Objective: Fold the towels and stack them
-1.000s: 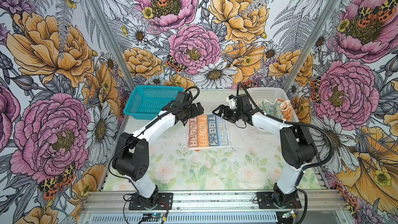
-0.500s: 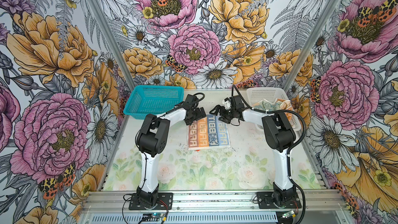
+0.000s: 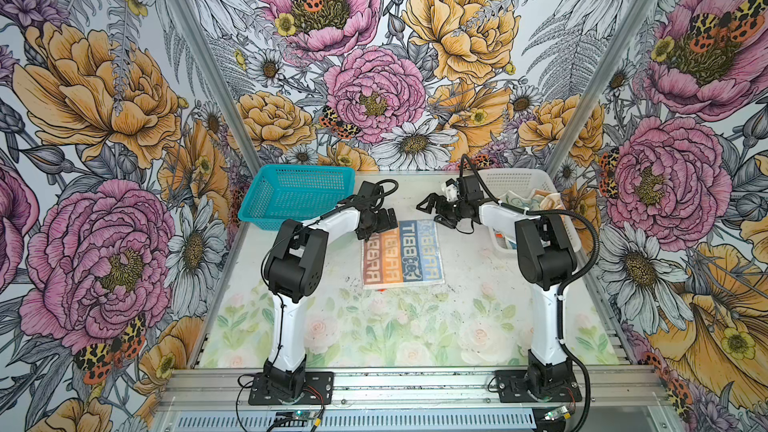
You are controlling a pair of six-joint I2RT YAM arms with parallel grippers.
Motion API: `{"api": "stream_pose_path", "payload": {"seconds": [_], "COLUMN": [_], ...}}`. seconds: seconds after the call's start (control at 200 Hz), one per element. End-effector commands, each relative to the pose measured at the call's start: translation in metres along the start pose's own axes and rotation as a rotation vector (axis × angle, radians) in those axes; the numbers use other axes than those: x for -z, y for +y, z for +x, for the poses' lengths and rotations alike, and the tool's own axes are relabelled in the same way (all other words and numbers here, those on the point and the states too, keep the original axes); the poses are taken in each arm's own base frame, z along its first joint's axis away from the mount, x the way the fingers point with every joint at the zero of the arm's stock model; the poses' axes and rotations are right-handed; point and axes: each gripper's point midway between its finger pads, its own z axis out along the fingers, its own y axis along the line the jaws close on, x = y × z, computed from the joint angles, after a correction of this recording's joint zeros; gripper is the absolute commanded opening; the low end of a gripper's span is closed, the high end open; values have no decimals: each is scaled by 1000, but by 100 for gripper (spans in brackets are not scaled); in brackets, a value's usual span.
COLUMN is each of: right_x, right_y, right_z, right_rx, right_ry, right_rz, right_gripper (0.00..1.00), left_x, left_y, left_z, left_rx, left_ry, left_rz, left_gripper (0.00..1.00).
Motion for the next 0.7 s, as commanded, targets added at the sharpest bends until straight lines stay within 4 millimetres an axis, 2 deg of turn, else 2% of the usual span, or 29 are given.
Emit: {"api": "stream_pose_path", "payload": {"seconds": [0.0,0.15,0.255,0.57,0.696], "right_x": [9,3,0,-13,-16], "right_y": [1,-27,-41,-52,-54], "right_z": [-10,-3,2,11,15], "right_rx": [96,179,232,334,336], "right_ry": [-9,30,60,134,150], "right_rz": [86,213,268,331,325], "right_gripper": [99,98,93,68,62], "left_x": [44,64,67,70,68], "left_y": [-27,-27,-26,-30,-26], "left_z": [-32,-35,-29,-10,-6], "left_rx": [-76,-87,-89,-124,-129], "left_ry": [-109,-137,-131,-113,-99], "left_rz": [32,22,16,-6,-21], "left_gripper": [99,99,99,99,99]}}
